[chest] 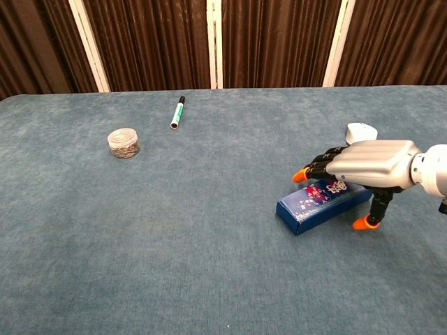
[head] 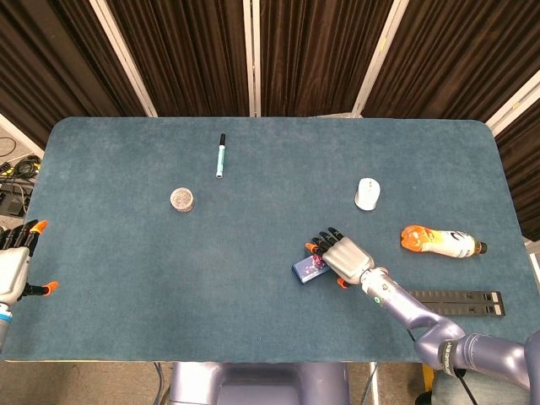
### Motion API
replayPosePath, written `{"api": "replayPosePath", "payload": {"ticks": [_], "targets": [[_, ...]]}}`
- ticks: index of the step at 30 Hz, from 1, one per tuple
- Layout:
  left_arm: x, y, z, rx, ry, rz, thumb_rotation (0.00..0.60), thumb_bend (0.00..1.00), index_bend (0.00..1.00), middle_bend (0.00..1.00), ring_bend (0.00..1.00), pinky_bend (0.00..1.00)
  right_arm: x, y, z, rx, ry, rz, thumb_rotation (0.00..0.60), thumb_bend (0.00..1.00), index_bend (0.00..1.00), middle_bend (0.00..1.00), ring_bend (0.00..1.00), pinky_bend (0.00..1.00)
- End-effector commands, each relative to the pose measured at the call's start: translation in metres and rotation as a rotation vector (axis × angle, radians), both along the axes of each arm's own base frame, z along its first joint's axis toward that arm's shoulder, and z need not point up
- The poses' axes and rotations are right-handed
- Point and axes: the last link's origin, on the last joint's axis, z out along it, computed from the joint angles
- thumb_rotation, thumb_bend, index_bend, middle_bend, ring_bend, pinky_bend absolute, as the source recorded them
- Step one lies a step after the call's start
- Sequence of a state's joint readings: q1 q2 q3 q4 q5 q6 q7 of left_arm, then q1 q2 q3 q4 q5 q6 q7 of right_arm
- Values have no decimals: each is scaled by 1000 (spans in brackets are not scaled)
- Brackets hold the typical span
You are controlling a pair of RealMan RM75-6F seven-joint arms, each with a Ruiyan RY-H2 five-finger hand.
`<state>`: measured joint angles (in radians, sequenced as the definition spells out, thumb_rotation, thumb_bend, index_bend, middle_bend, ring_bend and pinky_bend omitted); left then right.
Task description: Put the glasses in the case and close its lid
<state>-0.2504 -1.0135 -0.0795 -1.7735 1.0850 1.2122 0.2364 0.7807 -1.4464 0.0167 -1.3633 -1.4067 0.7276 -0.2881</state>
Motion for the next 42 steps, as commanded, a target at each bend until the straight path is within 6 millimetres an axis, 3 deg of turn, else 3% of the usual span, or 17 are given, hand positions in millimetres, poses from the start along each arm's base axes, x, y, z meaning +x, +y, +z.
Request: {"api": "replayPosePath", "payload": {"ticks": [1, 7, 10, 12, 16, 21, 29, 32, 34, 42], "targets": [[0, 0, 0, 0, 0, 1, 600, 0, 0, 0, 0, 0, 0, 0, -2, -2, -3, 8, 600, 182, 302, 239, 131, 0], [0, 0, -1, -2, -1, 3, 600, 0, 0, 0, 0, 0, -1, -1, -3, -15, -15, 15, 600, 218, 407, 342, 198, 0], [0, 0, -1, -3, 0, 1, 600, 0, 0, 0, 0, 0, -2, 0, -3, -19, -19, 20, 600, 227, 419, 338, 206, 0], [0, 0, -1, -3, 0, 1, 600, 0, 0, 0, 0, 0, -2, 1, -3, -18, -22, 18, 600, 222, 365, 284, 191, 0], [0, 0, -1, -3, -1, 1, 600, 0, 0, 0, 0, 0, -2, 2, 0, -20, -29, 19, 600, 198, 149, 114, 85, 0], [2, -1, 0, -2, -5, -3, 600, 0, 0, 0, 0, 0, 0, 7, 11, -43, -40, 28, 600, 178, 28, 14, 12, 0], [11, -12, 8, 12, -33, -42, 600, 0, 0, 0, 0, 0, -11, 45, 72, -173, -98, -26, 600, 150, 0, 0, 0, 0], [16, -17, 11, 22, -45, -80, 600, 0, 0, 0, 0, 0, -20, 59, 102, -290, -218, -47, 600, 49, 0, 0, 0, 0], [19, -21, 11, 28, -52, -106, 600, 0, 0, 0, 0, 0, -30, 66, 114, -338, -254, -59, 600, 0, 0, 0, 0, 0], [27, -35, 16, 72, -77, -208, 600, 0, 0, 0, 0, 0, -60, 89, 146, -486, -384, -116, 600, 0, 0, 0, 0, 0]]}}
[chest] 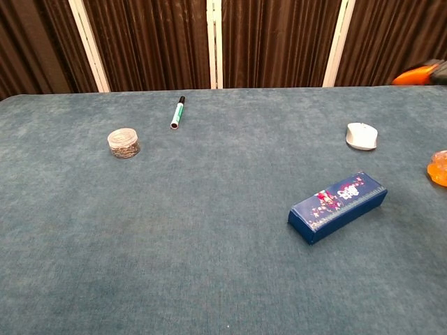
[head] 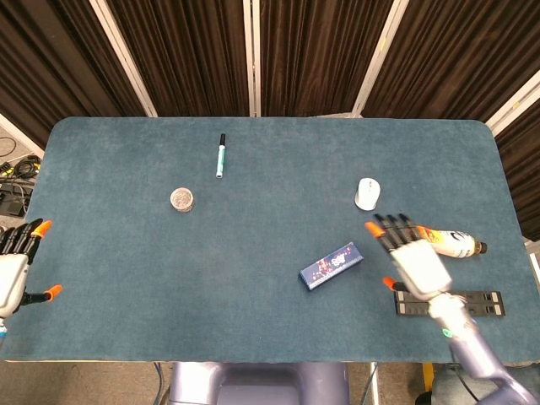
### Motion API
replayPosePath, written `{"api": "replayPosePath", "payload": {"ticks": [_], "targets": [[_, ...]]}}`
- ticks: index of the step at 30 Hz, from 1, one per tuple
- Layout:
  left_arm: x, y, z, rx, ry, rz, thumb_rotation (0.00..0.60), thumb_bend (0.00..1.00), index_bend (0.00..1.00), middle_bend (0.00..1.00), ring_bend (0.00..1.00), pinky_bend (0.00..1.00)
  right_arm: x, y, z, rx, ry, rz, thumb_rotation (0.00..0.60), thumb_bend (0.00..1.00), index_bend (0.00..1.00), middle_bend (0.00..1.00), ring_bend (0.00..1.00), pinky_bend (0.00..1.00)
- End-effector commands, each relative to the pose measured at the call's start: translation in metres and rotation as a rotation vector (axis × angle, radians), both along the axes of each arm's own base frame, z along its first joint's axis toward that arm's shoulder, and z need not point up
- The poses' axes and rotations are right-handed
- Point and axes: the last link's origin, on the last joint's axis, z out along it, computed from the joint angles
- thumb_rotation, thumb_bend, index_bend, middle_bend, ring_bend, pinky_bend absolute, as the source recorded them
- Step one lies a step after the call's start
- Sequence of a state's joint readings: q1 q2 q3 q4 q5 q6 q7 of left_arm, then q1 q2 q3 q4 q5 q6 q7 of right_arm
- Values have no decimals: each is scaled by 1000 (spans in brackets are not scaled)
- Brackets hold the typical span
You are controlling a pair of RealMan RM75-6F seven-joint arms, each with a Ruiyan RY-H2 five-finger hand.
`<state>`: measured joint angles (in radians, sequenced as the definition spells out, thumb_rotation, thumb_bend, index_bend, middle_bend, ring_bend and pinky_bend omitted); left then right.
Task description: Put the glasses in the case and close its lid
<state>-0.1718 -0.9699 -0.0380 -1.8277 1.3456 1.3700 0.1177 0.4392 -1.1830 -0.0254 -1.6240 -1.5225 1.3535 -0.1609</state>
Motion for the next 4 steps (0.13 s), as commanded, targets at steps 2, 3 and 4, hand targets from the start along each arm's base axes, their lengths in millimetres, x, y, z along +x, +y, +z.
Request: {"api": "replayPosePath", "payload": {"ticks": [2, 3, 4], "targets": [[0, -11, 3, 29, -21, -35, 600, 0, 0, 0, 0, 0, -26, 20, 17, -66, -52, -43, 600, 0, 0, 0, 0, 0], [0, -11, 3, 32, -26, -39, 600, 0, 0, 0, 0, 0, -29, 22, 18, -70, -56, -53, 600, 0, 0, 0, 0, 0], [0, -12, 3, 33, -29, -42, 600, 0, 0, 0, 0, 0, -32, 24, 18, -74, -57, -59, 600, 0, 0, 0, 0, 0]]}}
